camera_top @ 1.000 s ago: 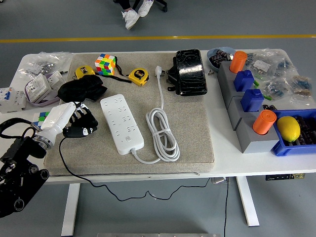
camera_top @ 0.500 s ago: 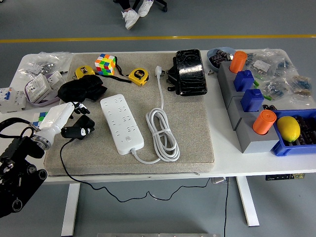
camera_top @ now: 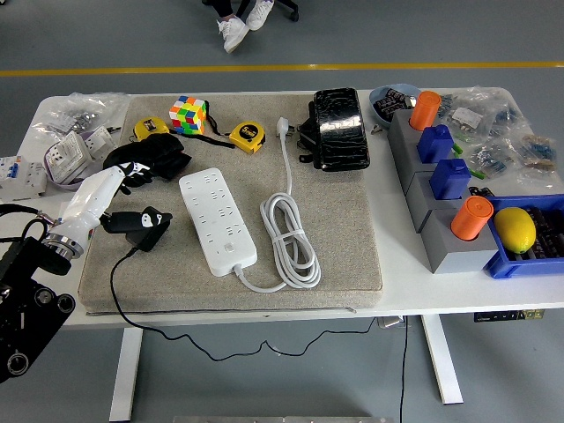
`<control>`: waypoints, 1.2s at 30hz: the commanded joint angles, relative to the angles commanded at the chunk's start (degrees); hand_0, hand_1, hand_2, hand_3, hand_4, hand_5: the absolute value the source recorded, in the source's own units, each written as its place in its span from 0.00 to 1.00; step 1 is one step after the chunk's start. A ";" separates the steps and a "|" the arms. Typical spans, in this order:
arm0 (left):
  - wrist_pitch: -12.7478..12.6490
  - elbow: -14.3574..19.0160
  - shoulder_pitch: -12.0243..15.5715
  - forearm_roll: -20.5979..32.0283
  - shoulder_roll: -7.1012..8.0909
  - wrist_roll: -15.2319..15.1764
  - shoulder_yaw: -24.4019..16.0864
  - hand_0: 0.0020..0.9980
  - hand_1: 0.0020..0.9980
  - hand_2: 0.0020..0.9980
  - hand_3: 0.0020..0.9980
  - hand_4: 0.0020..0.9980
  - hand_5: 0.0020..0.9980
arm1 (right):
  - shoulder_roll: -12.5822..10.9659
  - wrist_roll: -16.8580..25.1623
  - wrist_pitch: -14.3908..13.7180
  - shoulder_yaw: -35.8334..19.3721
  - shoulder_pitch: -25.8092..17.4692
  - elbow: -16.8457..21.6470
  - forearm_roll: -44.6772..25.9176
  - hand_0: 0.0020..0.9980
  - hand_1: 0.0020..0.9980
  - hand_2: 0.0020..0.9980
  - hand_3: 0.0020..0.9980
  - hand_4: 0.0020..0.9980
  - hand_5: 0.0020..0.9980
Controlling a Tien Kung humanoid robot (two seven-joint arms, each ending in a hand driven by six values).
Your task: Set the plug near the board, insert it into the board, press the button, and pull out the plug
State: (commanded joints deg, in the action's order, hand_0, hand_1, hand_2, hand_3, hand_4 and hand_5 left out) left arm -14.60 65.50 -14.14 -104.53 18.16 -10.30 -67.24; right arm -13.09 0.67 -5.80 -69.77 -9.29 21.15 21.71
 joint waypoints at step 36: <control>3.28 2.53 0.84 6.23 -0.81 0.72 -8.72 0.43 0.56 0.56 0.59 0.89 0.31 | 1.22 -0.27 0.22 0.37 2.57 -0.78 -0.53 0.56 0.65 0.63 0.53 0.91 0.44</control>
State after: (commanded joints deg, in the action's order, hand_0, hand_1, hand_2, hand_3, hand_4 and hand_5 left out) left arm -11.32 68.03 -13.30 -98.30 17.35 -9.58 -75.96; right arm -11.87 0.40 -5.59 -69.40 -6.72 20.37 21.19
